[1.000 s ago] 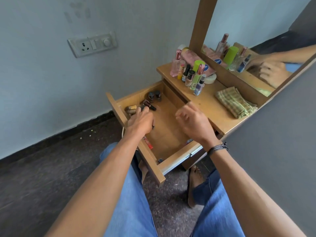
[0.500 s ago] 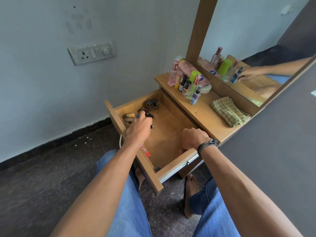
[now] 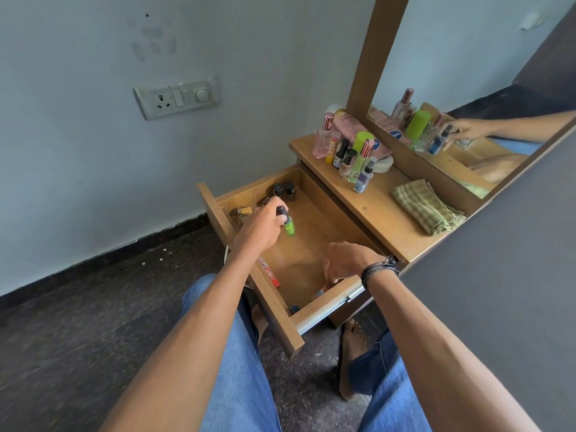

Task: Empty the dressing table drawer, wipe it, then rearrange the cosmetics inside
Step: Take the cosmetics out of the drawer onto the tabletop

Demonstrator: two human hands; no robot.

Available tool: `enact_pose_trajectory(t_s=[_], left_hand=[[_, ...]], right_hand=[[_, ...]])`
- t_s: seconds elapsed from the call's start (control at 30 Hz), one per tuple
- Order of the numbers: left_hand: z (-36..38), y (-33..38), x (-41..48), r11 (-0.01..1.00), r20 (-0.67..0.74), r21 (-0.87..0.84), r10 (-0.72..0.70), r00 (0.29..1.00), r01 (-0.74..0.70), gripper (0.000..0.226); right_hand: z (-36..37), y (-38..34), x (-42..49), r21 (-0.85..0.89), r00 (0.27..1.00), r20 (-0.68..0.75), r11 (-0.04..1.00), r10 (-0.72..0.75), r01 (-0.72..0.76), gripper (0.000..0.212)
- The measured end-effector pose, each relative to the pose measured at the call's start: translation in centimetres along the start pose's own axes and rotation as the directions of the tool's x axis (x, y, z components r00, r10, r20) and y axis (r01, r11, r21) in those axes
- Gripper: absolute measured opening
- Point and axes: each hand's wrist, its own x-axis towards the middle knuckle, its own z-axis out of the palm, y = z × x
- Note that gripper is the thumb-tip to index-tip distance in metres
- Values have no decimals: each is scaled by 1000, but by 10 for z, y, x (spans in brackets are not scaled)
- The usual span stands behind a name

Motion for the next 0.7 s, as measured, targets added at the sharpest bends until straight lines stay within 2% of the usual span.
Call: enact_pose_trajectory(t_s=[0.1, 0.2, 0.3, 0.4, 0.47, 0.6, 0.7], left_hand=[[-1, 0, 0, 999, 1, -50, -1, 1000, 1, 12], [-2, 1, 0, 996, 1, -90, 3, 1000, -3, 13], [-2, 1, 1, 990, -5, -141, 10, 1000, -10, 13], [-2, 0, 1, 981, -26, -191, 35, 999, -40, 13], [-2, -1, 1, 975, -44, -211, 59, 997, -67, 13], [-2, -4, 2, 960, -71, -259, 90, 993, -106, 16], [-3, -4, 1, 945, -95, -306, 88, 992, -114, 17]], right_hand=[[-3, 1, 0, 43, 999, 15, 998, -41, 40, 19], [-6, 3, -8, 144, 997, -53, 987, -64, 71, 23], [-14, 12, -18, 281, 971, -212, 945, -106, 165, 22], [-19, 27, -29, 424, 896, -432, 853, -104, 304, 19], [-21, 38, -34, 523, 822, -569, 759, -28, 388, 14], [-23, 53, -39, 714, 658, -682, 486, 319, 504, 14], [-25, 57, -38, 709, 527, -704, 422, 476, 566, 19]])
